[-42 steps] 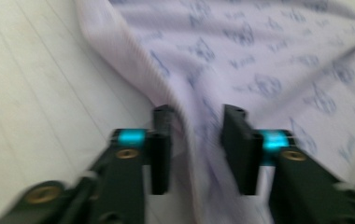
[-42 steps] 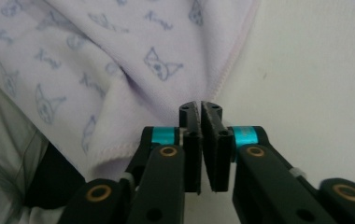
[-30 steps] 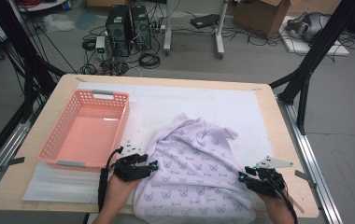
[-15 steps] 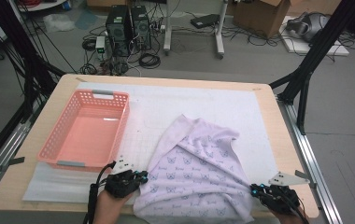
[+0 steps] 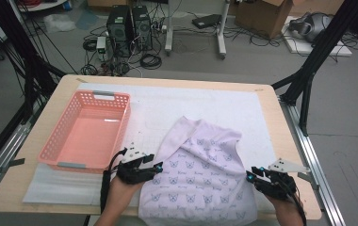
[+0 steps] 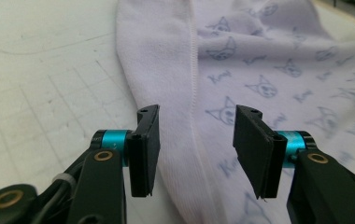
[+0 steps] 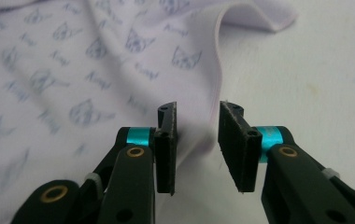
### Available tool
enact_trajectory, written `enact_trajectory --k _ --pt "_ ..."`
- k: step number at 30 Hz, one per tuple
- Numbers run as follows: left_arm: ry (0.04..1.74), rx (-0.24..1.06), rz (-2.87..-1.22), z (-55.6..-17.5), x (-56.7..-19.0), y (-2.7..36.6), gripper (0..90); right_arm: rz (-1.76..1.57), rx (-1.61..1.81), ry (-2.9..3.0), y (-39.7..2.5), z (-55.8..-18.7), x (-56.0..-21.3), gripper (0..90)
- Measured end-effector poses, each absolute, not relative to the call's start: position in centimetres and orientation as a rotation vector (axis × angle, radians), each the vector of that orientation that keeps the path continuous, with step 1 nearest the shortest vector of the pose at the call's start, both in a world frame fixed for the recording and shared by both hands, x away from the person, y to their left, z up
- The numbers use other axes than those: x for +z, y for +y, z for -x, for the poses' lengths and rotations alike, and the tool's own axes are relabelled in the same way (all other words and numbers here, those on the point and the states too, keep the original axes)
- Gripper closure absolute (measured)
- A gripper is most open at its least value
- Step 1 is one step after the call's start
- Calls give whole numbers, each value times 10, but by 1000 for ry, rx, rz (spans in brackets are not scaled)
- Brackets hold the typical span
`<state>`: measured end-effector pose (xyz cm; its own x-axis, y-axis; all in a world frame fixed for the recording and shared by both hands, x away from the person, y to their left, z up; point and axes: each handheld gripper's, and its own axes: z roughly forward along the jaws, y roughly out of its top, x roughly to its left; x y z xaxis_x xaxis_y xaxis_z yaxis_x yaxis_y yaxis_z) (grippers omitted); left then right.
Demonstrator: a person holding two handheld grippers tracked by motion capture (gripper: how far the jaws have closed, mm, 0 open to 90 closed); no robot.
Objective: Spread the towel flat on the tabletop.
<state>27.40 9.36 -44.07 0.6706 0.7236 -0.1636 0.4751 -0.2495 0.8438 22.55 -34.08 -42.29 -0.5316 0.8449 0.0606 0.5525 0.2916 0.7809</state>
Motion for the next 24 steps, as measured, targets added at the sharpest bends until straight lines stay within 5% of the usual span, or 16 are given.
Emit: enact_trajectory --k 7,10,12,24 --pt "953 355 -2009 -289 -450 74 530 -1288 1013 2226 -329 -251 -434 651" --pt "959 433 -2035 -286 -450 72 713 -1312 965 2247 -326 -258 -444 669" --pt "988 394 -2004 -287 -450 77 831 -1309 1001 2245 -327 -257 -445 837" --pt "1026 281 -1915 -270 -452 107 857 -1360 959 2262 -365 -226 -439 886"
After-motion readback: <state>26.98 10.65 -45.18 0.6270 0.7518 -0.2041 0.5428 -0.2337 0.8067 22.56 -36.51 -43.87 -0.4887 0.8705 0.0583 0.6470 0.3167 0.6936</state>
